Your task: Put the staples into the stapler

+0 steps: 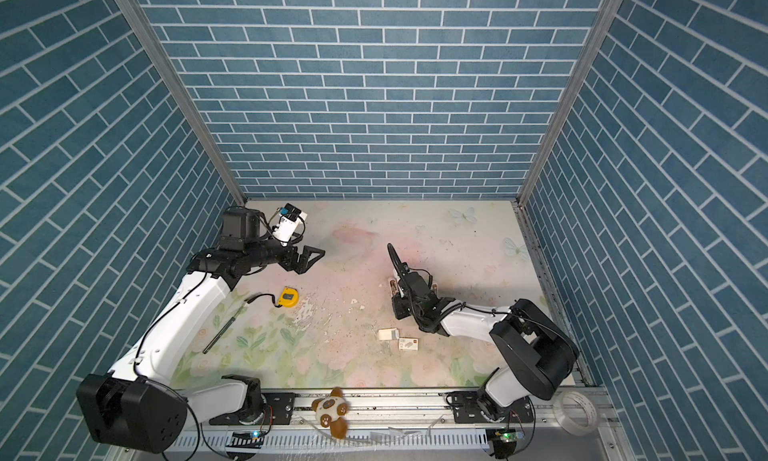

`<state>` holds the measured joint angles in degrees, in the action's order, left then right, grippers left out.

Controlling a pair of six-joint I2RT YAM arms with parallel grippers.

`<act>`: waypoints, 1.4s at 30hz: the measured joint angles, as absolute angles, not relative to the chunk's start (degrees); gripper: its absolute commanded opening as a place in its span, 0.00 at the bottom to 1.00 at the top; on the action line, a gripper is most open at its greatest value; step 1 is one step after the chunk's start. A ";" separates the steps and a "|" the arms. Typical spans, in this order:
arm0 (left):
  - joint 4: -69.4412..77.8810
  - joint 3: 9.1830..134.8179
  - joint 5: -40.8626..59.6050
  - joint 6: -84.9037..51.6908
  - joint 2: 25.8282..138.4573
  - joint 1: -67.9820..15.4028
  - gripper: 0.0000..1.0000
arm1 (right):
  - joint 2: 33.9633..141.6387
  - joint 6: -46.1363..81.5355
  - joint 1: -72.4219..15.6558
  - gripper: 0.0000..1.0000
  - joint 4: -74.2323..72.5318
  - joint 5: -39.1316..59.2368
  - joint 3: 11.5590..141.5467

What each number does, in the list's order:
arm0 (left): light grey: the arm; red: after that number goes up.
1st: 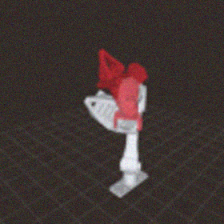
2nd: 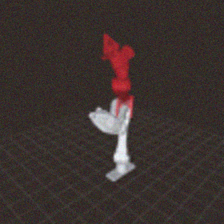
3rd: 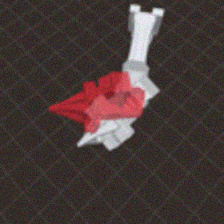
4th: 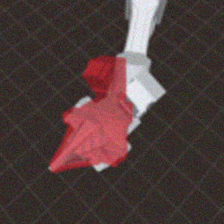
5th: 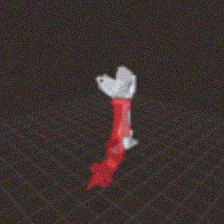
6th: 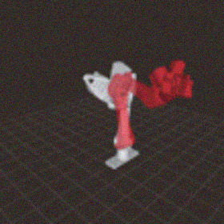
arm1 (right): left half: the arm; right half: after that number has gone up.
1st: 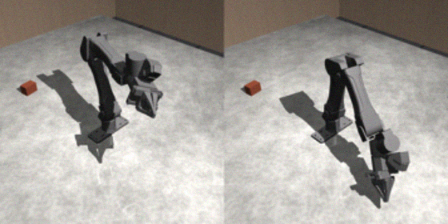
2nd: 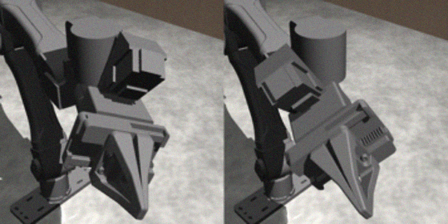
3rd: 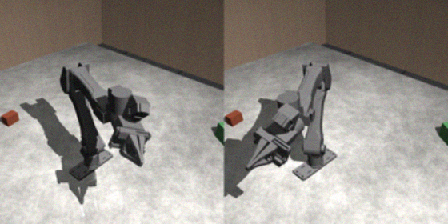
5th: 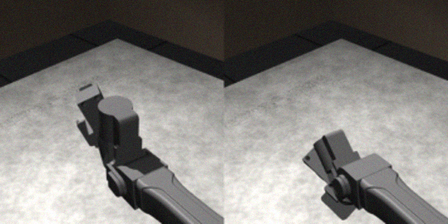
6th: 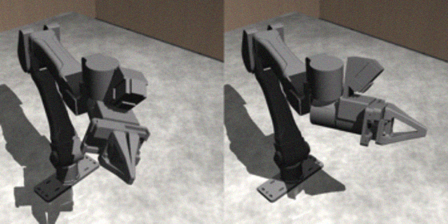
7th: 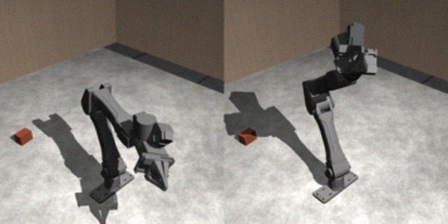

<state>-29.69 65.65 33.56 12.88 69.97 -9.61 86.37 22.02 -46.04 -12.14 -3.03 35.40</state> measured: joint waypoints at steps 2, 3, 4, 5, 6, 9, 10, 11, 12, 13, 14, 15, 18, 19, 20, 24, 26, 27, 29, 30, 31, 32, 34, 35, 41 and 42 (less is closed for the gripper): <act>-29.69 65.63 33.56 12.88 70.06 -9.61 0.98 | 86.37 22.02 -46.04 0.08 -12.36 -3.14 35.40; -29.69 65.63 33.56 12.88 70.08 -9.61 0.98 | 86.37 22.02 -46.04 0.08 -12.47 -3.22 35.40; -29.67 65.60 33.56 12.88 70.08 -9.61 0.98 | 86.39 22.02 -46.02 0.07 -12.56 -3.25 35.40; -29.67 65.54 33.56 12.88 70.08 -9.61 0.98 | 86.39 22.02 -46.00 0.07 -12.60 -3.27 35.40; -29.67 65.49 33.56 12.88 70.08 -9.61 0.98 | 86.43 22.02 -46.00 0.07 -12.69 -3.29 35.40; -29.65 65.14 33.56 12.88 70.08 -9.58 0.98 | 86.80 22.02 -45.98 0.07 -12.97 -3.46 35.40; -29.65 65.06 33.56 12.88 70.08 -9.58 0.98 | 86.91 22.02 -45.95 0.07 -12.95 -3.51 35.40; -29.65 64.99 33.54 12.88 70.08 -9.58 0.98 | 87.00 22.02 -45.95 0.07 -12.95 -3.57 35.38; -29.65 64.97 33.56 12.88 70.08 -9.56 0.98 | 87.02 22.02 -45.95 0.07 -12.95 -3.64 35.38; -29.65 64.95 33.56 12.88 70.08 -9.54 0.98 | 87.00 22.02 -45.95 0.07 -12.97 -3.68 35.38; -29.65 64.93 33.56 12.88 70.08 -9.52 0.98 | 87.00 22.02 -45.95 0.07 -12.99 -3.70 35.38; -29.65 64.90 33.56 12.88 70.08 -9.50 0.98 | 87.02 22.02 -45.95 0.07 -12.99 -3.73 35.38; -29.63 64.88 33.56 12.88 70.08 -9.47 0.98 | 87.05 22.02 -45.95 0.07 -12.99 -3.88 35.38; -29.65 64.88 33.56 12.88 70.08 -9.47 0.98 | 87.13 22.04 -45.95 0.07 -13.08 -3.86 35.38; -29.65 64.88 33.56 12.88 70.08 -9.47 0.98 | 87.24 22.04 -45.95 0.07 -13.13 -3.86 35.38; -29.63 64.77 33.56 12.88 70.08 -9.47 0.98 | 87.66 22.04 -45.95 0.07 -13.30 -3.86 35.29; -29.63 64.73 33.56 12.88 70.08 -9.47 0.98 | 87.66 22.04 -45.95 0.07 -13.32 -3.84 35.20; -29.63 64.73 33.56 12.88 70.08 -9.47 0.98 | 87.66 22.04 -45.95 0.07 -13.32 -3.84 35.18; -29.61 64.73 33.56 12.88 70.08 -9.47 0.98 | 87.68 22.04 -45.95 0.07 -13.32 -3.86 35.18; -29.58 64.69 33.56 12.88 70.08 -9.47 0.98 | 87.68 22.04 -45.95 0.07 -13.32 -3.86 35.18; -29.56 64.62 33.56 12.88 70.08 -9.47 0.98 | 87.70 22.04 -45.95 0.07 -13.32 -3.86 35.18; -29.54 64.58 33.56 12.88 70.08 -9.47 0.98 | 87.72 22.04 -45.95 0.07 -13.32 -3.86 35.18; -29.47 64.53 33.56 12.88 70.08 -9.47 0.98 | 87.85 22.04 -45.95 0.07 -13.34 -3.86 35.18; -29.43 64.51 33.56 12.88 70.08 -9.47 0.98 | 87.90 22.04 -45.95 0.07 -13.32 -3.86 35.18; -29.23 64.20 33.56 12.88 70.08 -9.43 0.98 | 88.16 22.09 -45.95 0.07 -13.80 -3.84 35.03; -29.23 64.20 33.56 12.88 70.08 -9.43 0.98 | 88.16 22.09 -45.95 0.07 -14.00 -3.86 34.83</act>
<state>-29.23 64.20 33.56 12.88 70.08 -9.43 88.16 22.09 -45.95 -14.00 -3.86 34.83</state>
